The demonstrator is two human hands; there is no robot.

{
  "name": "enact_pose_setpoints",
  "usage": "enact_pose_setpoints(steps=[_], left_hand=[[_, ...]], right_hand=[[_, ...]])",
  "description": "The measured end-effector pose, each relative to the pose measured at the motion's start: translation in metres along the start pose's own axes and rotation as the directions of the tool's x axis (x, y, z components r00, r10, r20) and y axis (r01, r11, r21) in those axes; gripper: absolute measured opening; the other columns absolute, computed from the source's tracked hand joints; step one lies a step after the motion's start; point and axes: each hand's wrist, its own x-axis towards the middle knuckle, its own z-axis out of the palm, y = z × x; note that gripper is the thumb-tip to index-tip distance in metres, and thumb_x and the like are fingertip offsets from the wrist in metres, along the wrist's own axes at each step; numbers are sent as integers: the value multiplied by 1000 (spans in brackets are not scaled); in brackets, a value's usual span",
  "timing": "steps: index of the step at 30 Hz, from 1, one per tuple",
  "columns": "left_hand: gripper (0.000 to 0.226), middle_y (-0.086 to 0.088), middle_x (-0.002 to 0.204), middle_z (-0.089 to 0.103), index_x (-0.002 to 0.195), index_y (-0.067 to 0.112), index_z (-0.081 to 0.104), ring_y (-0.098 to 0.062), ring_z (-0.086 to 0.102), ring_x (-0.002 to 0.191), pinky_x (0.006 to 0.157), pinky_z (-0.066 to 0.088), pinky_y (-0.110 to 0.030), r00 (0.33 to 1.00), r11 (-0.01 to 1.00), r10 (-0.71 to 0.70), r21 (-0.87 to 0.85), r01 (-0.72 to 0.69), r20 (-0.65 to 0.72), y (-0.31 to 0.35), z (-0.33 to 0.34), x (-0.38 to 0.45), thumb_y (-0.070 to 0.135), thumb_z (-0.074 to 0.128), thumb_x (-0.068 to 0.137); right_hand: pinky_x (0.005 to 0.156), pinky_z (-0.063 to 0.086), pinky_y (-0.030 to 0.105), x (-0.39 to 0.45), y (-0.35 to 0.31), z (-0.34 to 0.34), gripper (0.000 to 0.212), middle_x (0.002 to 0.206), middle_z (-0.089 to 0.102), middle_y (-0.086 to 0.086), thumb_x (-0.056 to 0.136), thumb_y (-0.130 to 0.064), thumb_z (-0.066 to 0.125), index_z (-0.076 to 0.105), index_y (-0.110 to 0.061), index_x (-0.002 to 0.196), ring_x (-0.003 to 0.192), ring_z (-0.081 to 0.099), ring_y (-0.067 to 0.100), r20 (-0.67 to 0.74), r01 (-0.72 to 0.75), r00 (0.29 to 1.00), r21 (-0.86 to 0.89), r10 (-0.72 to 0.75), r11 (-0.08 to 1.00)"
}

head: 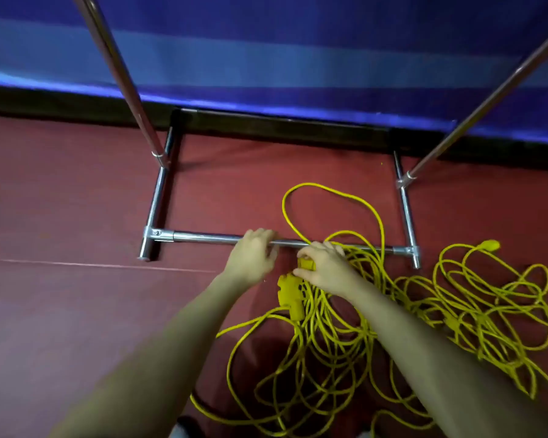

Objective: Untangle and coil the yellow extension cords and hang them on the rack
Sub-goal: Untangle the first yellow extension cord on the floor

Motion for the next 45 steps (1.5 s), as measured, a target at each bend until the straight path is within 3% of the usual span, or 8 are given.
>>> enact_pose_setpoints(steps=[3, 7, 16, 23, 29, 34, 39, 45], left_hand=[[42, -8, 124, 57, 131, 15, 53, -32, 47, 113, 92, 42, -43, 979, 985, 83, 133, -109, 187, -11, 34, -3, 25, 47, 90], [53, 3, 142, 44, 145, 24, 33, -24, 36, 125, 97, 33, -37, 945, 952, 89, 252, -174, 316, -25, 70, -10, 32, 47, 94], [54, 5, 141, 44, 146, 29, 27, -23, 35, 124, 98, 27, -39, 945, 959, 96, 225, -172, 314, -38, 88, -17, 39, 46, 97], [79, 6, 149, 34, 151, 22, 10, -23, 34, 128, 102, 26, -39, 936, 876, 169, 388, -287, 310, -46, 94, -27, 54, 49, 90], [87, 4, 144, 42, 148, 20, 22, -24, 43, 119, 92, 29, -38, 973, 920, 170, 329, -214, 158, -47, 89, -37, 66, 50, 80], [77, -4, 107, 66, 127, 12, 43, -22, 59, 91, 74, 30, -30, 934, 869, 356, 373, -325, -15, -37, 47, -40, 69, 40, 74], [84, -6, 112, 64, 128, 4, 46, -24, 61, 98, 92, 26, -28, 906, 899, 404, 238, -367, -127, -10, -8, -48, 64, 60, 71], [84, 0, 97, 66, 123, 4, 50, -9, 51, 85, 80, 29, -24, 842, 893, 439, 254, -371, -313, 49, -79, -74, 66, 57, 67]], right_hand=[[101, 21, 34, -1, 12, 30, 56, 127, 50, -1, 82, -55, 59, 54, -21, 126, 124, 37, 22, 144, -1, 989, -232, 36, 973], [103, 18, 39, 0, 21, 52, 67, 127, 50, -1, 76, -63, 60, 52, -19, 126, 124, 35, 22, 114, 21, 993, -280, 11, 960], [85, 25, 38, -21, 38, 82, 58, 90, 61, 1, 52, -54, 83, 64, -12, 87, 84, 62, 26, -250, 153, 938, -327, -241, 933], [86, 25, 36, -29, 37, 87, 45, 105, 60, 1, 56, -41, 86, 67, -14, 87, 92, 58, 23, -292, 210, 919, -210, -266, 955], [89, 17, 28, -26, 33, 80, 45, 110, 53, 1, 72, -52, 66, 64, -18, 103, 100, 44, 16, -330, 258, 910, -28, -252, 966], [88, 18, 24, -30, 9, 52, 51, 106, 62, 4, 80, -55, 53, 64, -15, 110, 96, 42, 9, -362, 328, 885, 37, -293, 944], [87, 25, 17, -44, -30, 6, 48, 110, 64, 1, 84, -45, 59, 59, -11, 117, 97, 47, 7, -425, 410, 855, 200, -299, 890], [81, 44, 13, -80, -77, -58, 36, 92, 61, -12, 80, -13, 73, 50, -17, 108, 86, 59, -6, -544, 423, 837, 570, -63, 704]])
